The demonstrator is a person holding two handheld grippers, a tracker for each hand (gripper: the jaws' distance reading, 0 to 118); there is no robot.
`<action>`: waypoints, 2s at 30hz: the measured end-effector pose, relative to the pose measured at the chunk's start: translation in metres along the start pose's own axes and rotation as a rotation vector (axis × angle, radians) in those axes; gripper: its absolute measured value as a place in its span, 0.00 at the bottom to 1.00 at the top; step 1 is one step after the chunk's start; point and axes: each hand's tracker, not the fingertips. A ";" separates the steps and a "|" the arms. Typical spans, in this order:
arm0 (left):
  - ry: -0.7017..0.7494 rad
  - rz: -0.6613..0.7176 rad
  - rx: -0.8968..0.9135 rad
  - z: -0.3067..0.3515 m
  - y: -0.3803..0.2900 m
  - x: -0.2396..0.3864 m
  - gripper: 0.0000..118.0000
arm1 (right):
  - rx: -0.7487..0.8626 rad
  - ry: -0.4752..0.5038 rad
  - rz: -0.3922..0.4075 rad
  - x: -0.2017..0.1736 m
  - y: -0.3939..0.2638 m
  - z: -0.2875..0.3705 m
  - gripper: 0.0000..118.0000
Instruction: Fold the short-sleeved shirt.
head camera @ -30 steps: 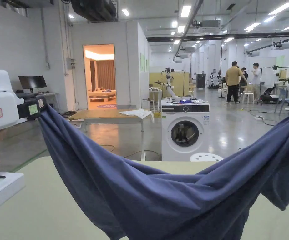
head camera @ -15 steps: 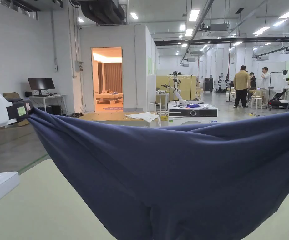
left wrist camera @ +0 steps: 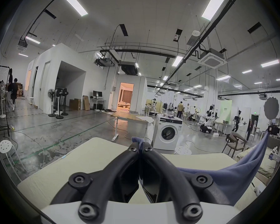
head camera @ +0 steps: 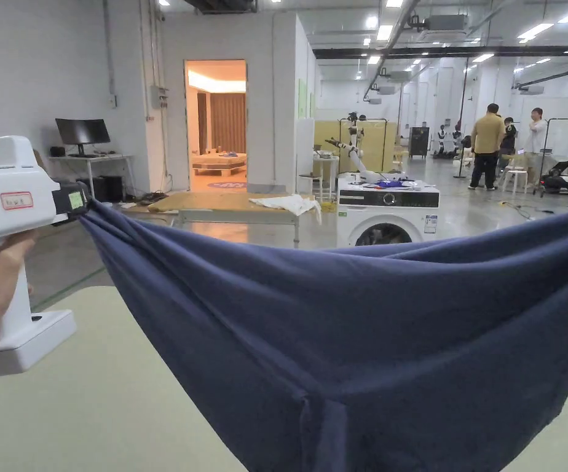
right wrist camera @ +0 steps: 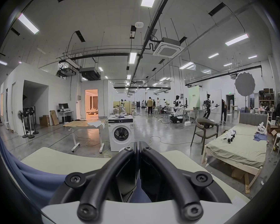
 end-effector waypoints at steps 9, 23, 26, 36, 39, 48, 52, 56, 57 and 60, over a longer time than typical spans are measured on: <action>0.024 -0.036 -0.019 -0.059 0.004 0.022 0.00 | -0.006 -0.021 -0.009 -0.012 0.009 -0.077 0.00; -0.065 0.163 -0.240 -0.032 -0.152 -0.012 0.00 | -0.239 0.063 -0.079 0.026 -0.141 -0.070 0.00; -0.118 0.198 -0.259 0.013 -0.185 -0.024 0.00 | -0.239 0.075 -0.050 0.043 -0.177 -0.036 0.00; -0.137 0.337 -0.323 0.176 -0.270 -0.063 0.00 | -0.306 0.030 -0.163 0.098 -0.290 0.150 0.00; -0.111 0.331 -0.352 0.212 -0.294 -0.068 0.00 | -0.333 0.002 -0.213 0.112 -0.316 0.196 0.00; -0.023 0.319 -0.466 0.252 -0.360 -0.076 0.02 | -0.494 -0.032 -0.243 0.132 -0.388 0.262 0.05; 0.021 0.231 -0.538 0.257 -0.377 -0.073 0.26 | -0.540 -0.090 -0.174 0.132 -0.408 0.279 0.34; 0.042 0.149 -0.474 0.273 -0.363 -0.062 0.78 | -0.514 -0.091 -0.247 0.139 -0.404 0.293 0.70; 0.024 0.126 -0.439 0.281 -0.354 -0.054 0.78 | -0.499 -0.082 -0.253 0.137 -0.399 0.296 0.70; 0.038 0.018 -0.319 0.298 -0.329 -0.020 0.78 | -0.425 -0.084 -0.263 0.120 -0.379 0.307 0.70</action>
